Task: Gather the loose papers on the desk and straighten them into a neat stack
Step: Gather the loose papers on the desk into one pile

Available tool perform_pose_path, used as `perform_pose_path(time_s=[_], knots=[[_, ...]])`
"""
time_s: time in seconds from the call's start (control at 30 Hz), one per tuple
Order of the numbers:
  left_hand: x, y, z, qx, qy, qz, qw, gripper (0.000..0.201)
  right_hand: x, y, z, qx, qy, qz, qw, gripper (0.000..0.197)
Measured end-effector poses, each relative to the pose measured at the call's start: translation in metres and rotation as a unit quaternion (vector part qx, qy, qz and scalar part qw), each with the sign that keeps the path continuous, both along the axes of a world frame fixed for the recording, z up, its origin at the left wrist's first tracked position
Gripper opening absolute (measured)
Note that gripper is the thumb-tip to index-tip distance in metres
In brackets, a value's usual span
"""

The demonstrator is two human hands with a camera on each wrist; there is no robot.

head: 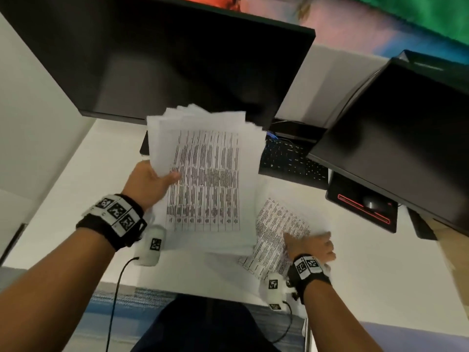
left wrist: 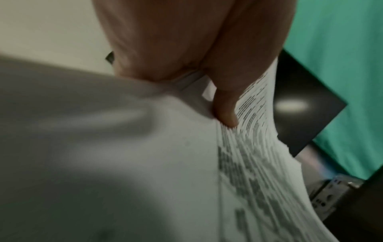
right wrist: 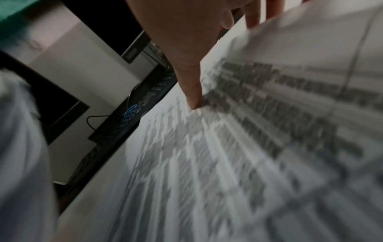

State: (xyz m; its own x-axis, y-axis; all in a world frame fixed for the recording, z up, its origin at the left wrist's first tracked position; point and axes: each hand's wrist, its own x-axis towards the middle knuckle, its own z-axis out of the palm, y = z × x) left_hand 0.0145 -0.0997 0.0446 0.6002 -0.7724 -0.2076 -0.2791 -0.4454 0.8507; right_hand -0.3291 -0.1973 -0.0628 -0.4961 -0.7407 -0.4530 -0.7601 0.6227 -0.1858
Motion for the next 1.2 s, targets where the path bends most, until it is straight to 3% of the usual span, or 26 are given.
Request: perform_pose_path(time_s=[0.13, 0.2, 0.37, 0.53, 0.67, 0.77, 0.87, 1.07, 1.2], knots=[[0.003, 0.014, -0.054, 0.175, -0.043, -0.020, 0.984, 0.032, -0.004, -0.009, 0.007, -0.002, -0.045, 0.024, 0.999, 0.124], [0.003, 0.021, -0.071, 0.207, -0.035, -0.007, 0.978, 0.038, 0.001, -0.013, 0.007, -0.019, -0.082, 0.020, 0.996, 0.120], [0.006, 0.026, -0.089, 0.220, -0.017, 0.023, 0.975, 0.040, 0.022, -0.027, 0.017, 0.030, -0.135, -0.002, 0.990, 0.100], [0.010, 0.030, -0.094, 0.224, -0.028, 0.016, 0.974, 0.029, 0.029, -0.029, 0.013, 0.066, -0.181, -0.017, 0.981, 0.089], [0.012, 0.031, -0.097, 0.229, -0.028, 0.010, 0.973, 0.029, 0.041, -0.022, 0.017, 0.076, -0.172, 0.032, 0.982, 0.066], [0.010, 0.031, -0.098, 0.225, -0.033, 0.009, 0.974, 0.027, 0.052, -0.021, 0.014, 0.067, -0.128, 0.095, 0.985, 0.071], [0.009, 0.031, -0.096, 0.221, -0.031, 0.011, 0.975, 0.025, 0.063, -0.017, 0.025, 0.052, -0.157, 0.091, 0.982, 0.060], [0.009, 0.034, -0.098, 0.215, -0.019, 0.008, 0.976, 0.030, 0.064, -0.018, 0.033, 0.070, -0.244, 0.004, 0.967, 0.098], [0.011, 0.037, -0.097, 0.216, -0.027, 0.005, 0.976, 0.032, 0.067, -0.011, 0.041, 0.093, -0.285, -0.011, 0.954, 0.105]])
